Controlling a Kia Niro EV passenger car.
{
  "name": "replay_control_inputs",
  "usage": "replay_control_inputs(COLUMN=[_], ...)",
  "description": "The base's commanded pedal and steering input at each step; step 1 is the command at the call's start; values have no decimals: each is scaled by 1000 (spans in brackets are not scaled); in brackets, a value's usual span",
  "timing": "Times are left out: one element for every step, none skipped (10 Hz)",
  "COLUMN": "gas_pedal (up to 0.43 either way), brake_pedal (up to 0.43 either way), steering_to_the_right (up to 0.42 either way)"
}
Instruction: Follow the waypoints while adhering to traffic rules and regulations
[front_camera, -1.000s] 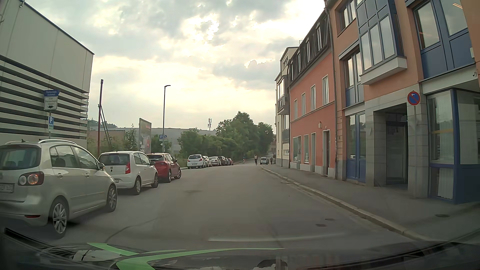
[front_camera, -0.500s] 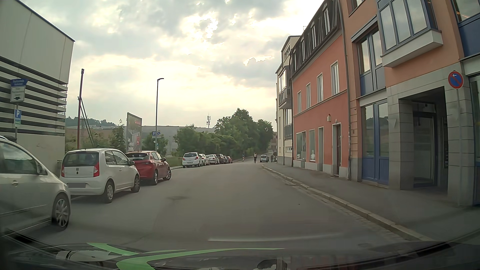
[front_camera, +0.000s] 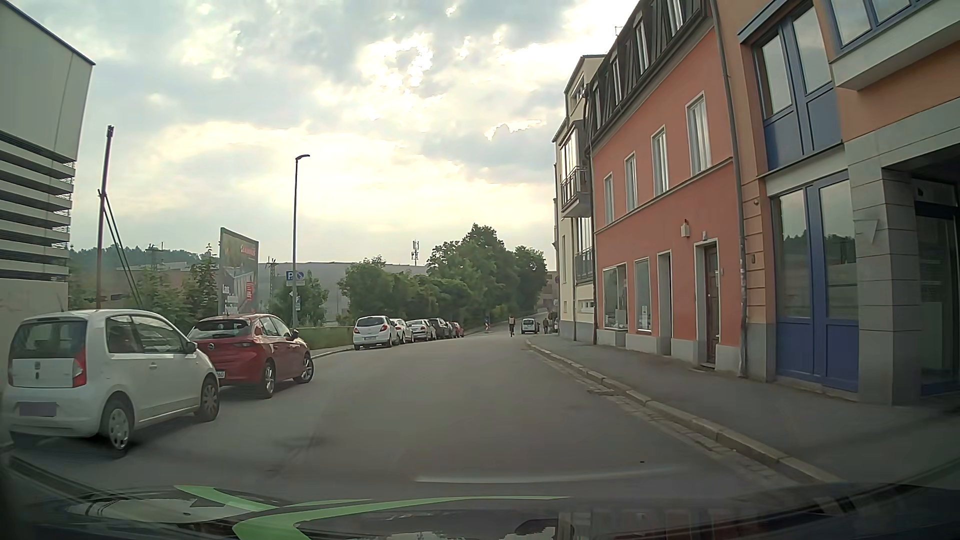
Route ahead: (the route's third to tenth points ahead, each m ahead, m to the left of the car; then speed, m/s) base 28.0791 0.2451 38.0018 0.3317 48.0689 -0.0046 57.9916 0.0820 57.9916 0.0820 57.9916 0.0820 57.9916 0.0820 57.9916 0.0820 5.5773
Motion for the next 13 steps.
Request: replay_control_inputs(gas_pedal=[248, 240, 240, 228, 220, 220, 220, 220, 209, 197, 177, 157, 130], brake_pedal=[0, 0, 0, 0, 0, 0, 0, 0, 0, 0, 0, 0, 0], steering_to_the_right=[-4, -4, -4, -4, -4, -4, -4, -4, -4, -5, -9, -10, -10])
